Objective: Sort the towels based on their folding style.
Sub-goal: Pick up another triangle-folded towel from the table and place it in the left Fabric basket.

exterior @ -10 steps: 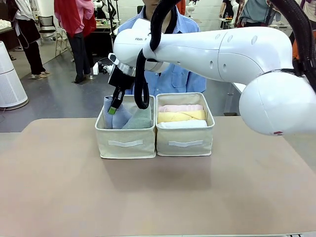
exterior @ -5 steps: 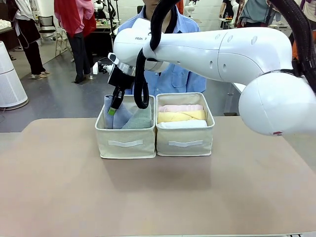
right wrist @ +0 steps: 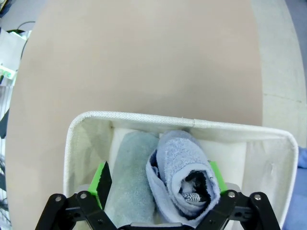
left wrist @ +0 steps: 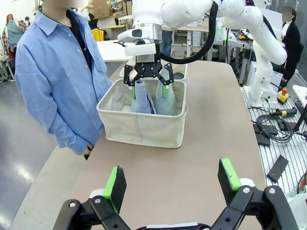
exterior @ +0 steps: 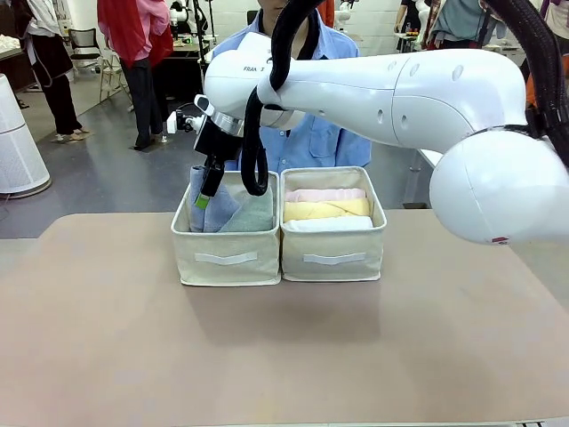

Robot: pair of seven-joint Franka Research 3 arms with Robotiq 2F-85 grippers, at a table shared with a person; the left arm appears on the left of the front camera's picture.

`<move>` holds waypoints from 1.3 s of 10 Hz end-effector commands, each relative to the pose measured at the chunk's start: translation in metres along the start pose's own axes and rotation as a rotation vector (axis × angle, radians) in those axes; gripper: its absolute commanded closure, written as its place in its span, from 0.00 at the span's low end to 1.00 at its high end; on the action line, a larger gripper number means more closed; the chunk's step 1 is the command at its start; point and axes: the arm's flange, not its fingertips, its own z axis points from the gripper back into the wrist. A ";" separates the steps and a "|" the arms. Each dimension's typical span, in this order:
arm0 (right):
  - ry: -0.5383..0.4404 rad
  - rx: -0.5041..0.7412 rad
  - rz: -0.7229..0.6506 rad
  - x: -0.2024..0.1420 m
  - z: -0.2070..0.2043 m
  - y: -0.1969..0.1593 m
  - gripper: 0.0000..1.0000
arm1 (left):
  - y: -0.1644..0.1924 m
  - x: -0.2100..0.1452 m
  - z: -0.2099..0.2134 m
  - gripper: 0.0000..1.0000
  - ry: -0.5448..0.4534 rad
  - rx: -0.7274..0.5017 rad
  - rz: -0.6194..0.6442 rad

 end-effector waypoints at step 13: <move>0.224 -0.103 -0.118 0.005 0.120 0.061 0.00 | -0.002 0.001 0.002 0.00 -0.005 -0.005 -0.002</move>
